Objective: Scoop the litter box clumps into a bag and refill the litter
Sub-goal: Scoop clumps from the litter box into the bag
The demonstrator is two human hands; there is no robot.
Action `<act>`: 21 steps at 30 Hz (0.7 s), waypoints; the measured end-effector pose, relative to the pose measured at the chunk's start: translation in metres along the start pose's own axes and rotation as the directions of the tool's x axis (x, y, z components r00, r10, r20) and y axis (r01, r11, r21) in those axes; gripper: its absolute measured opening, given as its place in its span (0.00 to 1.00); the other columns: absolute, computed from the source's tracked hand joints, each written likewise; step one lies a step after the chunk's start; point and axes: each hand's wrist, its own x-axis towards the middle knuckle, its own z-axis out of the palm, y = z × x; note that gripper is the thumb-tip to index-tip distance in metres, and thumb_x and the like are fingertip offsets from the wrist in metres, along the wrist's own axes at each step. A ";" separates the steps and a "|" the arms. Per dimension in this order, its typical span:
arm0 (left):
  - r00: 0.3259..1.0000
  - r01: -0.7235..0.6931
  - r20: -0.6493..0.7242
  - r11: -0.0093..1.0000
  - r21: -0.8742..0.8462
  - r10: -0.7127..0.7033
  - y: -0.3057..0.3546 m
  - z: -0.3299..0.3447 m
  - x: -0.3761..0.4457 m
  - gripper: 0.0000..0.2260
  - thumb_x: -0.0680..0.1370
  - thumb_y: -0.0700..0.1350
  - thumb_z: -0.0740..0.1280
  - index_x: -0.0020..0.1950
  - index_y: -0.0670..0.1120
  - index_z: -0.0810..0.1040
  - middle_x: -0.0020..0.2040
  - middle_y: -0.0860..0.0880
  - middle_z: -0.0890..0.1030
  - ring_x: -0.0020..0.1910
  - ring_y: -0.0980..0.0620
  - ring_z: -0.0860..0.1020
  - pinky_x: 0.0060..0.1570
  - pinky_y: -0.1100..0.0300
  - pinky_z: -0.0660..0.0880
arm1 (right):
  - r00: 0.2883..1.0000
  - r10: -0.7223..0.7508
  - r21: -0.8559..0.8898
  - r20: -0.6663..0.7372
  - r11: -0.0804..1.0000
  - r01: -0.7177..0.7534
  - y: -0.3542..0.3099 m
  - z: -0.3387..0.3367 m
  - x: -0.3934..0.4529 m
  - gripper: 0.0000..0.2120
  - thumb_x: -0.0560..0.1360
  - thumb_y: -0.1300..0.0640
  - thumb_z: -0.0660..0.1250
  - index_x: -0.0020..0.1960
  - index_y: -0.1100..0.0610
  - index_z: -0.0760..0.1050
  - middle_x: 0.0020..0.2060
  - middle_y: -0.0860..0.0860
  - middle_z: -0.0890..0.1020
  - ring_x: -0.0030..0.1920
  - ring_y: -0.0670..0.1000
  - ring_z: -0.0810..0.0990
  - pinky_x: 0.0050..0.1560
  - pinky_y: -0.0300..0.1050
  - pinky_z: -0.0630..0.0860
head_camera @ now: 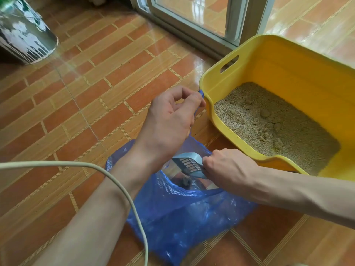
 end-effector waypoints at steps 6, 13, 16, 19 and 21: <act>1.000 0.009 0.007 1.000 -0.010 -0.009 -0.004 0.002 0.002 0.08 0.84 0.42 0.63 0.49 0.39 0.77 0.25 0.54 0.64 0.21 0.56 0.59 0.21 0.67 0.57 | 1.000 -0.020 -0.083 -0.003 0.996 0.019 0.002 -0.003 -0.008 0.05 0.77 0.63 0.61 0.44 0.56 0.68 0.28 0.51 0.62 0.25 0.52 0.59 0.24 0.45 0.53; 1.000 0.017 -0.026 1.000 -0.007 -0.017 -0.009 0.004 0.008 0.08 0.84 0.42 0.62 0.48 0.40 0.78 0.26 0.51 0.64 0.21 0.55 0.59 0.22 0.67 0.58 | 0.991 0.101 0.085 -0.085 0.992 -0.094 0.028 -0.021 -0.024 0.16 0.82 0.45 0.56 0.48 0.55 0.75 0.37 0.52 0.78 0.44 0.59 0.82 0.36 0.46 0.68; 0.998 0.029 -0.046 0.999 -0.039 -0.031 -0.010 0.007 0.013 0.09 0.84 0.42 0.62 0.49 0.40 0.78 0.26 0.51 0.64 0.21 0.56 0.59 0.21 0.67 0.57 | 0.983 0.148 0.096 -0.113 0.986 -0.137 0.042 -0.026 -0.039 0.17 0.81 0.43 0.55 0.47 0.54 0.74 0.34 0.50 0.72 0.43 0.56 0.81 0.37 0.46 0.69; 0.997 0.050 -0.062 0.995 -0.086 -0.056 -0.013 0.009 0.019 0.09 0.84 0.42 0.61 0.49 0.40 0.78 0.26 0.52 0.64 0.22 0.55 0.58 0.22 0.66 0.57 | 0.988 0.143 0.135 -0.056 0.982 -0.135 0.049 -0.020 -0.059 0.17 0.80 0.42 0.57 0.49 0.55 0.75 0.36 0.51 0.77 0.43 0.55 0.79 0.41 0.47 0.74; 0.995 0.067 -0.071 0.993 -0.094 -0.073 -0.016 0.011 0.021 0.09 0.84 0.42 0.61 0.49 0.41 0.78 0.26 0.52 0.64 0.23 0.55 0.58 0.22 0.66 0.57 | 0.995 0.093 0.194 0.028 0.976 -0.096 0.046 -0.012 -0.075 0.18 0.79 0.41 0.58 0.49 0.55 0.75 0.35 0.50 0.75 0.39 0.53 0.74 0.40 0.46 0.73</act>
